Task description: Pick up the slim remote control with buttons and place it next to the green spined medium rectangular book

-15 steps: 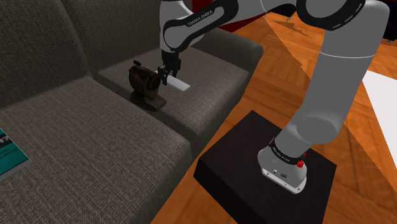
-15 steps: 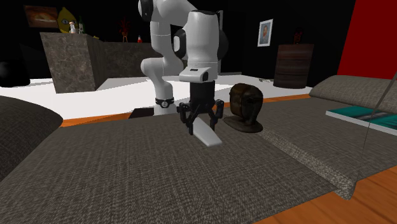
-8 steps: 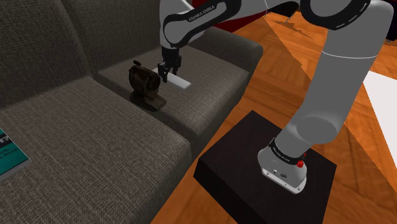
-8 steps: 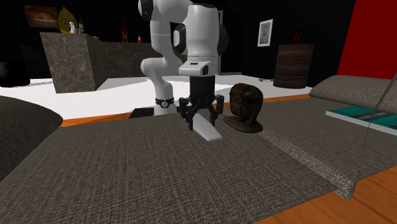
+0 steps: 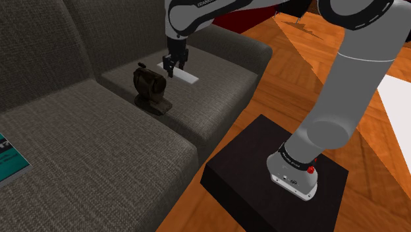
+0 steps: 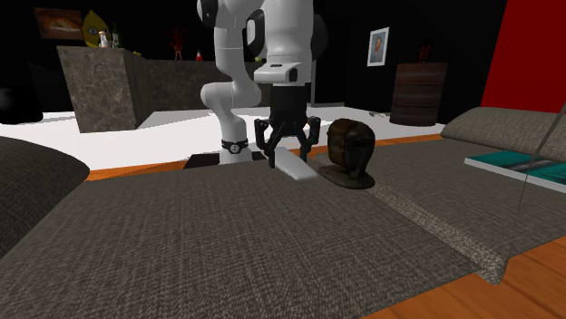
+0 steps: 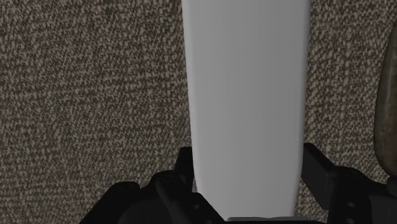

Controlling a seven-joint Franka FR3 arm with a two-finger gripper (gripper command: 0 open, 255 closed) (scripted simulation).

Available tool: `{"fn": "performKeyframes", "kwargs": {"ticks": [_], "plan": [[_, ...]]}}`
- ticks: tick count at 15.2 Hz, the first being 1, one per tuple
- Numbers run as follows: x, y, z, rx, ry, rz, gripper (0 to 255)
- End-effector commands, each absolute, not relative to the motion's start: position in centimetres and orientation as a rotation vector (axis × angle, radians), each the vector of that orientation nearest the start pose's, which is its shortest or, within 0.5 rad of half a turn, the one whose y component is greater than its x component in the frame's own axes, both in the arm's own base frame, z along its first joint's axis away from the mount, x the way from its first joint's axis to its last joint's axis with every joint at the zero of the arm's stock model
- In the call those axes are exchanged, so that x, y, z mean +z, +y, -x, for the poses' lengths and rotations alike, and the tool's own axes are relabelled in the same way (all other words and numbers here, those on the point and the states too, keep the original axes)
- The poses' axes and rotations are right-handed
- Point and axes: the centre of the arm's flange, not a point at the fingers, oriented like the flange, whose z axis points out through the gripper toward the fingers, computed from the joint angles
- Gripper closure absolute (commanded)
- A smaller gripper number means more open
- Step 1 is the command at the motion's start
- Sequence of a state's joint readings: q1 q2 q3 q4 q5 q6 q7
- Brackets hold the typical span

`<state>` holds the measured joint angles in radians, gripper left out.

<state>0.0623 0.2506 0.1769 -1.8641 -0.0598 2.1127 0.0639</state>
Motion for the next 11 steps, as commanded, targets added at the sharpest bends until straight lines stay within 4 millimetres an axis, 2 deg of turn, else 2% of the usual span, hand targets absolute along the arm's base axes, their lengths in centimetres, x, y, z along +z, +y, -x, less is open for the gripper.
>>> {"fn": "performKeyframes", "kwargs": {"ticks": [1, 6, 11], "plan": [[39.6, 13.8, -60.1, -0.005, -0.315, 3.133, 255], [42.1, 13.8, -60.1, -0.005, -0.315, 3.133, 255], [42.1, 20.3, -59.0, -0.005, -0.315, 3.133, 255]]}}
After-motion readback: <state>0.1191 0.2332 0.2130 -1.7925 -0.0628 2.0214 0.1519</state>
